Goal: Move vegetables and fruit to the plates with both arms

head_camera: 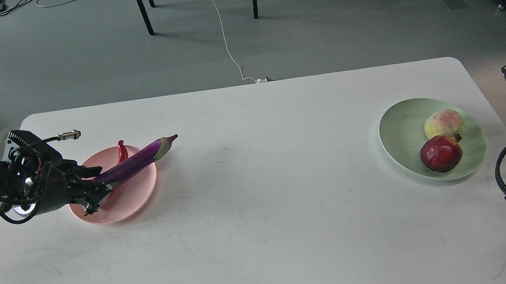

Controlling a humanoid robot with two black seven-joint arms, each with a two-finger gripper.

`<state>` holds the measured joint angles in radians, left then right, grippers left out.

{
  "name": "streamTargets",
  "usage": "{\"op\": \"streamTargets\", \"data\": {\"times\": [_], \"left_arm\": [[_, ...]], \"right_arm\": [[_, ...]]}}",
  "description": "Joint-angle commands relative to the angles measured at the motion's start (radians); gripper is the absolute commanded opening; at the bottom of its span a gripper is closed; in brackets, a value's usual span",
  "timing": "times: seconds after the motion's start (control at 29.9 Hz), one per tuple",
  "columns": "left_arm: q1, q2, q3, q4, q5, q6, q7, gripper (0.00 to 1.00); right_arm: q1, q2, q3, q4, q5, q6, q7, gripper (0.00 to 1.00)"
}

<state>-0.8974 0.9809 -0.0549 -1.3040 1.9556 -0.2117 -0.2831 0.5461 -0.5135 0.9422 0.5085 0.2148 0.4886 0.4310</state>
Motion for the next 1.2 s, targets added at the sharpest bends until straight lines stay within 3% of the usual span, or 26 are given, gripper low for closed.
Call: {"op": "streamTargets", "data": {"times": [0.0, 0.2, 0.4, 0.63, 0.77, 0.87, 1.17], "left_arm": [[0.0, -0.002, -0.003, 0.003, -0.012, 0.024, -0.004, 0.84], [-0.012, 0.002, -0.109, 0.017, -0.223, 0.045, -0.004, 0.93], [-0.006, -0.051, -0.316, 0.069, -0.709, 0.054, -0.001, 0.97], [-0.006, -0.208, -0.341, 0.146, -1.294, 0.106, -0.007, 0.98], [-0.006, -0.29, -0.344, 0.248, -1.578, 0.121, -0.005, 0.98], [-0.002, -0.338, -0.381, 0.32, -1.733, 0.112, -0.005, 0.99], [0.066, -0.491, -0.598, 0.489, -2.007, 0.02, -0.001, 0.99]], "right_arm": [[-0.001, -0.002, 0.0, -0.001, 0.0, 0.0, 0.0, 0.99], [0.005, -0.008, -0.009, -0.001, -0.002, 0.0, 0.0, 0.99], [0.012, -0.013, -0.008, -0.004, -0.003, 0.0, -0.008, 0.99], [0.054, -0.046, -0.013, -0.004, -0.005, 0.0, -0.021, 0.99], [0.041, -0.056, -0.029, 0.011, -0.005, 0.0, -0.043, 0.99], [0.031, -0.085, -0.036, 0.06, 0.003, 0.0, -0.084, 0.99], [0.029, -0.04, 0.001, 0.064, 0.008, 0.0, -0.086, 0.99]]}}
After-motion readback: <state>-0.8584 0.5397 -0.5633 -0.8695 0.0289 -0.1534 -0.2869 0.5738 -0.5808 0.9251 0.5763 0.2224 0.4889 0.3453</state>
